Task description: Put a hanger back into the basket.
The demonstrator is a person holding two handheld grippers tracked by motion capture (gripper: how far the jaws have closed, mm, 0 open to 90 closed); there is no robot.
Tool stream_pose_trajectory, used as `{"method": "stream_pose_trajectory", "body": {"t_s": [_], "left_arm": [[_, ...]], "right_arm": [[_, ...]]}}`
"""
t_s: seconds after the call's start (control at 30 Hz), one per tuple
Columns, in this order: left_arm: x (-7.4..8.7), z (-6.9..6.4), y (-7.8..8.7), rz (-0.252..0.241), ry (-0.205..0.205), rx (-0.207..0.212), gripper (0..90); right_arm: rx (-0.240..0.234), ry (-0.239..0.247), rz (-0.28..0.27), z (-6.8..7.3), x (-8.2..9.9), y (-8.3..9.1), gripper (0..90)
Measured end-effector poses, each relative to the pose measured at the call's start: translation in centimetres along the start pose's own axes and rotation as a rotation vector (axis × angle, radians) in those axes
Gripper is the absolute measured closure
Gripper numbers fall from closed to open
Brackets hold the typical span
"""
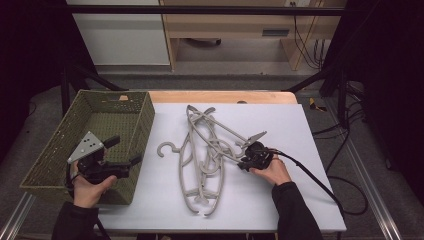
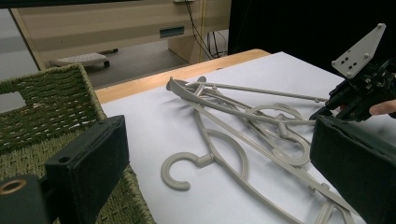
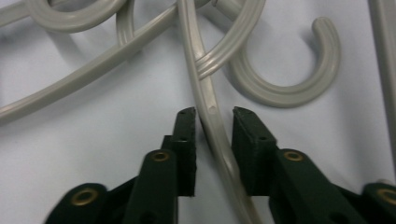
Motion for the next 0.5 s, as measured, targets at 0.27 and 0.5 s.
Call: {"method": "stream_pose_trajectory", "body": {"t_s": [0.27, 0.5], "left_arm": [[0.0, -0.1, 0.0, -0.003, 0.0, 0.003, 4.5], [-0.1, -0.1, 0.1, -0.006, -0.001, 0.003, 4.7]], "right_arm": [[-0.064, 0.056, -0.008, 0.3, 0.1, 0.7, 77.0], [-0.131, 0.082, -0.097, 0.9, -0.6, 2.9, 80.4]]}}
Point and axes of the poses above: each handheld gripper's, and its own axes: y roughly backward along the jaws, x roughly out of its underside, z roughly to its left, the point moved 5 cm from there along -y, roughly forward along the jaws, and after that the axes turned 6 degrees about -z, right-handed, at the moved point
